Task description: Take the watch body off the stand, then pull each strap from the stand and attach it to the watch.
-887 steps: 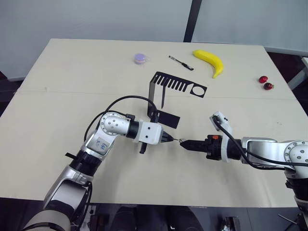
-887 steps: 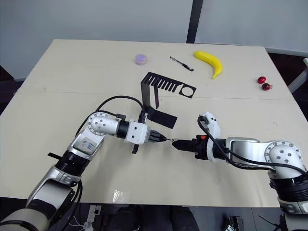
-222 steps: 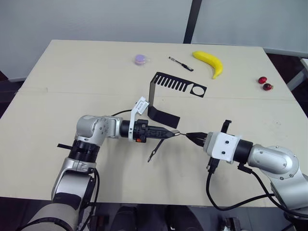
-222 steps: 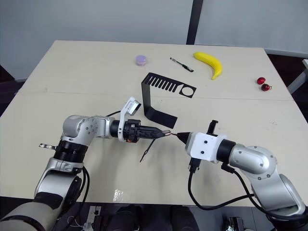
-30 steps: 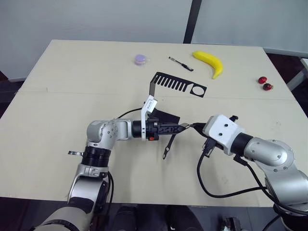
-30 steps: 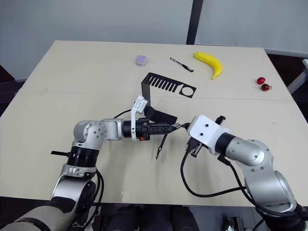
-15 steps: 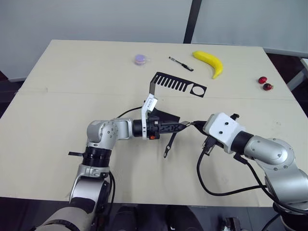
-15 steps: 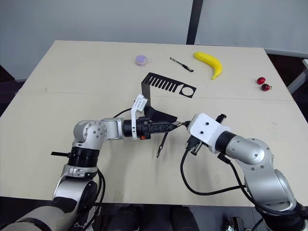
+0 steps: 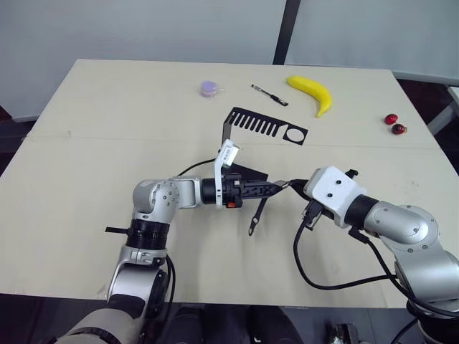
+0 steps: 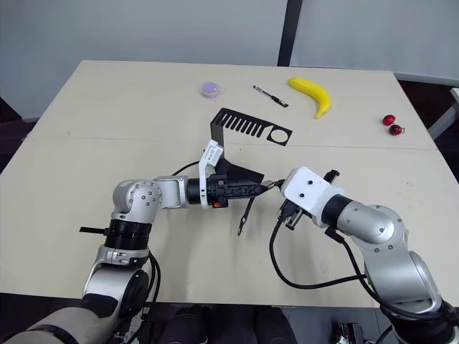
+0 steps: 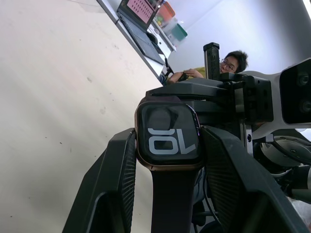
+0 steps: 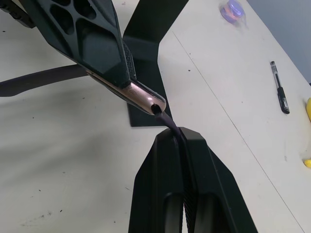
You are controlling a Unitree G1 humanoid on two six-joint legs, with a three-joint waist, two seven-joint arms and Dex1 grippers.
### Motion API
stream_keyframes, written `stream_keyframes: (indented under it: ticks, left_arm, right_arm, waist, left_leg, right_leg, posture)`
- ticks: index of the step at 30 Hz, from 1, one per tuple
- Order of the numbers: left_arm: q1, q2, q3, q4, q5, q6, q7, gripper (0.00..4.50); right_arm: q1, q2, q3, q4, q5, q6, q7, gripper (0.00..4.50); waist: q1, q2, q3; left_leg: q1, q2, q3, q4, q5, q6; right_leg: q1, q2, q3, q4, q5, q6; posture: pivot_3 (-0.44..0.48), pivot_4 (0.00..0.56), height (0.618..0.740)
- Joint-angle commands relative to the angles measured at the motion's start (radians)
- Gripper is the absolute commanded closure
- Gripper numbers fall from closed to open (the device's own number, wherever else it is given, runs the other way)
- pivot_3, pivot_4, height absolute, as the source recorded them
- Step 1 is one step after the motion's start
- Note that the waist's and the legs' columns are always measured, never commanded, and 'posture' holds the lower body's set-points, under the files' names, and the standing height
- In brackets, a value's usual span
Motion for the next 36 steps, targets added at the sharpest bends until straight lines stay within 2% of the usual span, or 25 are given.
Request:
stream_keyframes:
  ticks: [1, 17, 29, 36]
  left_arm:
    - [-0.023, -0.046, -0.033, -0.065, -0.062, 0.006, -0.024, 2.92]
    - [-0.037, -0.052, -0.041, -0.022, -0.033, -0.026, -0.014, 2.92]
    - [-0.045, 0.048, -0.045, 0.021, -0.017, -0.047, -0.071, 2.92]
    - [-0.040, 0.047, -0.061, 0.022, -0.013, -0.059, -0.075, 2.92]
  right_arm:
    - [-0.021, 0.012, 0.023, -0.032, 0.022, -0.020, -0.012, 4.50]
    - [-0.021, -0.006, 0.027, -0.048, 0.009, -0.038, -0.009, 4.50]
    - [0.002, -0.026, -0.011, -0.050, 0.005, -0.055, -0.004, 4.50]
    - [0.002, -0.034, -0.002, -0.051, 0.012, -0.103, -0.002, 4.50]
  waist:
    - [0.000, 0.000, 0.000]
    - [0.000, 0.000, 0.000]
    - [0.000, 0.000, 0.000]
    - [0.000, 0.000, 0.000]
  left_leg:
    - [0.000, 0.000, 0.000, 0.000, 0.000, 0.000]
    - [0.000, 0.000, 0.000, 0.000, 0.000, 0.000]
    - [0.000, 0.000, 0.000, 0.000, 0.000, 0.000]
    - [0.000, 0.000, 0.000, 0.000, 0.000, 0.000]
  right_leg:
    - [0.000, 0.000, 0.000, 0.000, 0.000, 0.000]
    - [0.000, 0.000, 0.000, -0.001, 0.000, 0.000]
    - [0.000, 0.000, 0.000, -0.001, 0.000, 0.000]
    - [0.000, 0.000, 0.000, -0.001, 0.000, 0.000]
  posture:
    - [0.000, 0.150, 0.740]
    - [0.000, 0.150, 0.740]
    - [0.000, 0.150, 0.740]
    - [0.000, 0.150, 0.740]
